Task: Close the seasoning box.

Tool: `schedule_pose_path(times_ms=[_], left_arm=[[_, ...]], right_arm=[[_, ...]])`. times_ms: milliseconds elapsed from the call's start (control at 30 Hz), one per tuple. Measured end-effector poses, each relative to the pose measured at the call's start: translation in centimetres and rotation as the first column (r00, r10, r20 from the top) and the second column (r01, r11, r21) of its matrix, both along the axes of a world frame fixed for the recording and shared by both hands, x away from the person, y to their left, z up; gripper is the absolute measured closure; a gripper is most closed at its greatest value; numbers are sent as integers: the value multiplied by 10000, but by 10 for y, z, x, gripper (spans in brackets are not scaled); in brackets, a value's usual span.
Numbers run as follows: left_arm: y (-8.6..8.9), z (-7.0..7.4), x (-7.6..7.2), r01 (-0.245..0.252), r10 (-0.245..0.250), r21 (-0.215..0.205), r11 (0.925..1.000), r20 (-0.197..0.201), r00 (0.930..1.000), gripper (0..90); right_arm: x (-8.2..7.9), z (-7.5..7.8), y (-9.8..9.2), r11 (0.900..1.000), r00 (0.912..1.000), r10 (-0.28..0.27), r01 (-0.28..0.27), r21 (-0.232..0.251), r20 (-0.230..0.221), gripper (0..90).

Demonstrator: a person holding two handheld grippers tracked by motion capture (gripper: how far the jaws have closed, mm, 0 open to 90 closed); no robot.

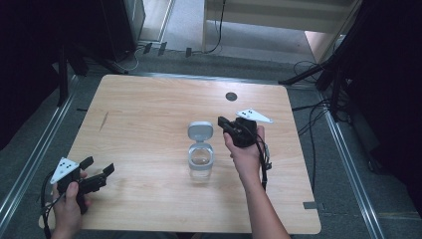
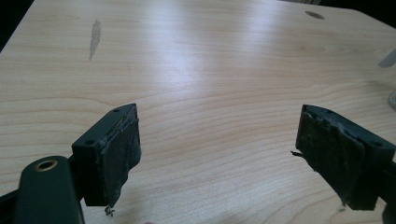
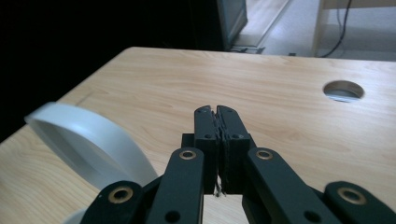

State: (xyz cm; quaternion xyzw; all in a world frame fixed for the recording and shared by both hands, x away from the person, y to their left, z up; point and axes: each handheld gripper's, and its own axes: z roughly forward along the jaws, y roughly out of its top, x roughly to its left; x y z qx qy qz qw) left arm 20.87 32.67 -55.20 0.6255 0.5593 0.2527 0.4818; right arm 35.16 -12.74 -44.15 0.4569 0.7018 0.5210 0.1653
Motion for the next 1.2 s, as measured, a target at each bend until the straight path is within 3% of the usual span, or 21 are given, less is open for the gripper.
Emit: schedule_pose_path(times_ms=[133,300,367,600,667,700,767,800,867,900,933,967,1200], left_arm=[[0,0,0,22,-22,-31,10000,12,10000,139],[0,0,0,22,-22,14,10000,2,10000,139],[0,0,0,13,-13,-3,10000,-27,10000,139],[0,0,0,8,-8,-6,10000,-40,10000,139],[0,0,0,10,-10,4,10000,-57,10000,139],[0,0,0,10,-10,4,10000,-57,10000,139],[0,0,0,-6,6,-9,10000,-47,10000,139],[0,0,0,1,-1,-18,10000,-57,10000,139],[0,0,0,2,-2,-24,10000,-54,10000,139],[0,0,0,11,-11,-20,10000,-60,10000,139],[0,0,0,11,-11,-8,10000,-60,10000,139],[0,0,0,5,-5,-14,10000,-54,10000,139],[0,0,0,30,-30,3,10000,-61,10000,139]], right_arm=[[-4,4,4,9983,9984,550,-552,174,109,884],[-28,0,3,9934,9936,1126,-1127,203,83,882],[-40,-4,-6,9967,9969,785,-786,224,78,881],[-52,-13,-38,9998,9989,-196,200,-99,427,842],[-58,-19,-59,9941,9912,-1023,1049,-265,842,604],[-58,-19,-59,9941,9912,-1023,1049,-265,842,604],[-62,-23,-74,9884,9847,-1399,1451,-439,1036,426],[-65,-25,-82,9858,9828,-1579,1625,-428,958,347],[-69,-31,-97,9824,9821,-1822,1838,-336,471,181],[-73,-40,-111,9767,9775,-2103,2108,-412,150,70],[-73,-40,-111,9767,9775,-2103,2108,-412,150,70],[-79,-49,-124,9714,9726,-2326,2323,-489,-20,29],[-103,-75,-165,9601,9607,-2763,2748,-517,-248,29]])
